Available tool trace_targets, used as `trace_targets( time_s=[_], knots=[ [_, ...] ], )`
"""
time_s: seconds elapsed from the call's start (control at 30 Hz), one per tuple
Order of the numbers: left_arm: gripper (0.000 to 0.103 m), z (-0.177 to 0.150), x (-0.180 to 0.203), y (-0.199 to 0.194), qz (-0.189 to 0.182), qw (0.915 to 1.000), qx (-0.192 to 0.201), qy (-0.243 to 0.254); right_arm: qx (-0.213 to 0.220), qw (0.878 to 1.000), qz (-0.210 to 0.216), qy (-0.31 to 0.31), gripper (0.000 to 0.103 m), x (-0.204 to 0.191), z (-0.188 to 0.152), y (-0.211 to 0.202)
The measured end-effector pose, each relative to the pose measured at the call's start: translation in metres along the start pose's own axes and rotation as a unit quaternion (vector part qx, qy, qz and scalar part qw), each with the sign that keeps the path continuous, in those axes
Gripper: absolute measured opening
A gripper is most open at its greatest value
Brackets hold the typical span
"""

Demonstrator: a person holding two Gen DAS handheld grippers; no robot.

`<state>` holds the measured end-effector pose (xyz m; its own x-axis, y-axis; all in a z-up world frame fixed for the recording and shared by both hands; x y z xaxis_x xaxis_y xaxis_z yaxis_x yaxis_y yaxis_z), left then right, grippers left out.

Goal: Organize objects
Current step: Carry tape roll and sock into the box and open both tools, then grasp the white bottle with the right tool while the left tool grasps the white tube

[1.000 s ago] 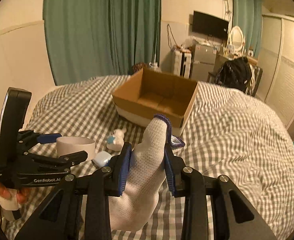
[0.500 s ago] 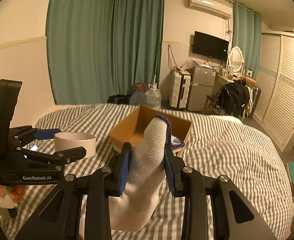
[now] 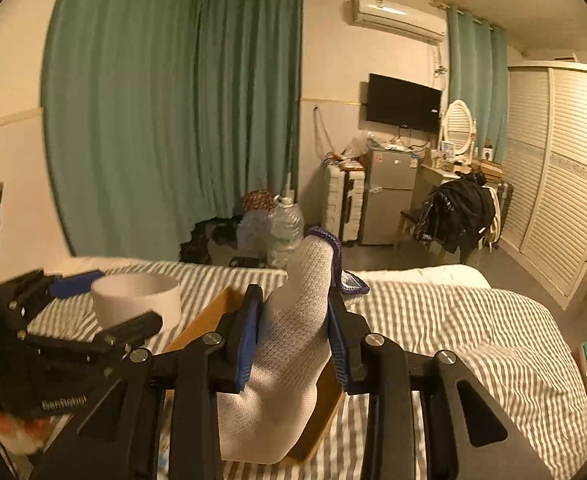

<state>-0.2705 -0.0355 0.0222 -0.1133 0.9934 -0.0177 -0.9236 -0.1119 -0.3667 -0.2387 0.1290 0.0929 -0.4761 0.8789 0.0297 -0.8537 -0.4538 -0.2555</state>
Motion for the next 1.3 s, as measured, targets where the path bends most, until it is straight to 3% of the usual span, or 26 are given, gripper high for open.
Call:
trace_targets(
  time_s=[0.13,0.33,0.57,0.63,0.7,0.73,0.93,1.17,1.3],
  knots=[
    [0.084,-0.026,-0.001,0.043,0.002,0.9999,-0.012,0.007,-0.003,1.000,-0.023,0.019,0.031,0.018,-0.008,0.048],
    [0.084,-0.063,0.017,0.090,-0.023,0.9975,-0.056,0.038,-0.055,0.998,-0.031,0.000,0.031,0.022,-0.051,0.109],
    [0.085,-0.084,0.026,0.102,-0.063,0.9943,-0.081,0.026,-0.092,0.995,-0.031,0.006,0.032,0.034,-0.090,0.125],
    [0.090,-0.085,0.028,0.099,-0.059,0.9943,-0.082,0.034,-0.095,0.995,-0.034,0.019,0.039,0.039,-0.094,0.120],
    [0.100,-0.085,0.030,0.096,-0.042,0.9937,-0.093,0.048,-0.088,0.995,-0.040,0.038,0.064,0.046,-0.092,0.111],
    [0.100,-0.085,0.031,0.094,-0.040,0.9932,-0.097,0.050,-0.079,0.995,-0.042,0.043,0.067,0.048,-0.089,0.105],
    [0.100,-0.074,0.025,0.045,-0.012,0.9920,-0.118,0.044,-0.038,0.996,-0.043,0.070,0.068,0.051,-0.056,0.046],
    [0.101,-0.054,0.003,-0.055,0.025,0.9965,-0.073,0.032,-0.046,0.999,-0.019,0.020,0.070,0.014,-0.032,-0.039],
    [0.101,-0.073,-0.018,-0.106,0.039,0.9970,-0.067,0.005,-0.060,0.998,0.008,0.007,0.070,-0.012,-0.039,-0.090]
  ],
)
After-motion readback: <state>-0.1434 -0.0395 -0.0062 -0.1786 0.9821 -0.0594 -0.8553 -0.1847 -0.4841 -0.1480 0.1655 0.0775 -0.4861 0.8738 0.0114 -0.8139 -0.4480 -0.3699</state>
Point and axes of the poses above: each gripper's, at about its wrist camera, not at the fingertips, and y roughly the way its jaws point, x to its right, z to its top, the point moved 2 cm from there along y, roughly the way its jaws point, and after that the axes turned 11 degrees about x, right-handed, at the moved point
